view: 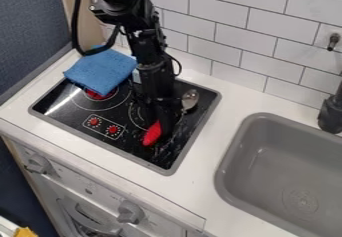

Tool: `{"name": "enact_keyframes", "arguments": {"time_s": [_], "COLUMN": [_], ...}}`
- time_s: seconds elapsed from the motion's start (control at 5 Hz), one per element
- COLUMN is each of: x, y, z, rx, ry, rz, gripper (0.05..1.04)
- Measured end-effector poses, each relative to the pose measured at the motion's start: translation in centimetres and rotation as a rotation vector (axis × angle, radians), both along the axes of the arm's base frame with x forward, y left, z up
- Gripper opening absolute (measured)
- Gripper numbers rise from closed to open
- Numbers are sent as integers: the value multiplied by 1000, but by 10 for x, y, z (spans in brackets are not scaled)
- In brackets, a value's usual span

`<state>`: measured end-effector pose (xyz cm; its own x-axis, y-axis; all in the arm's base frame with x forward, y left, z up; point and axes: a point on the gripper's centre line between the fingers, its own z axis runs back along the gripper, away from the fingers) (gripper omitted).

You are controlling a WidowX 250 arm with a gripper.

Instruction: Take the red spoon and placed it on the stove

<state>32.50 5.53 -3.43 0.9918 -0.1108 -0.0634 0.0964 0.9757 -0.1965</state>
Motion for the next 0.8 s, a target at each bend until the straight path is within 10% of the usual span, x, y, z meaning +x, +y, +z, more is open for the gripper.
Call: {"name": "enact_keyframes", "arguments": {"time_s": [0.8], "x": [-22], "y": [68], "z": [14], "rx": [78], "ry": [-11], "rz": [291], "gripper": [394]}}
